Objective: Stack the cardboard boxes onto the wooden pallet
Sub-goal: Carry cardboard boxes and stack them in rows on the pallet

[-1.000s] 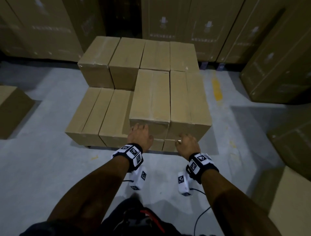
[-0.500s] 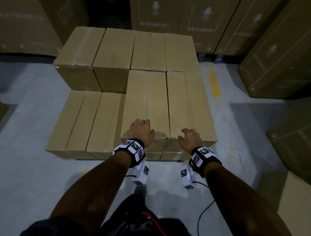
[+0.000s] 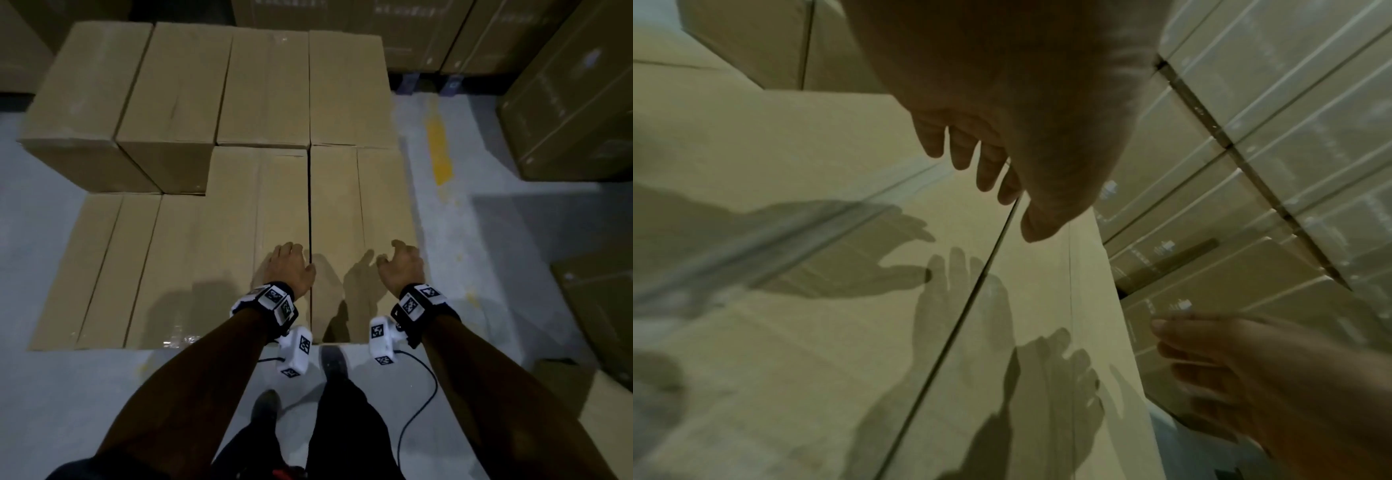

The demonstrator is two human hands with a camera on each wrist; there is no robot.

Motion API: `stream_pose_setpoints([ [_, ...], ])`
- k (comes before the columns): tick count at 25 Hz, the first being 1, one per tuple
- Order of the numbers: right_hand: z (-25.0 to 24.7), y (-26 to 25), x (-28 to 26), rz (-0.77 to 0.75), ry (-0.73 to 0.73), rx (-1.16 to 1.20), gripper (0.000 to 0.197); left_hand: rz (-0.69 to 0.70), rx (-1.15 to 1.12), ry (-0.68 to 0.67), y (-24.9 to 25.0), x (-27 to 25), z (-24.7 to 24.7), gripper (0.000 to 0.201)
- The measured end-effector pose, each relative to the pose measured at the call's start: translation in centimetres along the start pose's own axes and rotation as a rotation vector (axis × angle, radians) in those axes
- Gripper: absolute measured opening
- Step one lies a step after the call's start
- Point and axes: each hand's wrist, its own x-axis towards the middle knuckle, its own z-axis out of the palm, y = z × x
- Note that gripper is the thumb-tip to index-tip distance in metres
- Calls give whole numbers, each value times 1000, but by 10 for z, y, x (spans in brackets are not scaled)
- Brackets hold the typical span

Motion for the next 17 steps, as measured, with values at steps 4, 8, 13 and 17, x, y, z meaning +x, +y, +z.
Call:
stream_pose_setpoints([
  [4, -5, 12, 82, 75, 19, 83, 70, -141, -99, -41, 24, 63, 22, 68],
  [8, 4, 13, 130, 143, -60, 121, 89, -224, -98, -2, 34, 92, 39, 72],
  [13, 16, 9, 151, 208, -66, 195, 105, -293, -72, -48, 40, 94, 51, 78],
  [17, 25, 12, 149, 175, -11, 143, 107, -320, -147, -27, 40, 96, 53, 82],
])
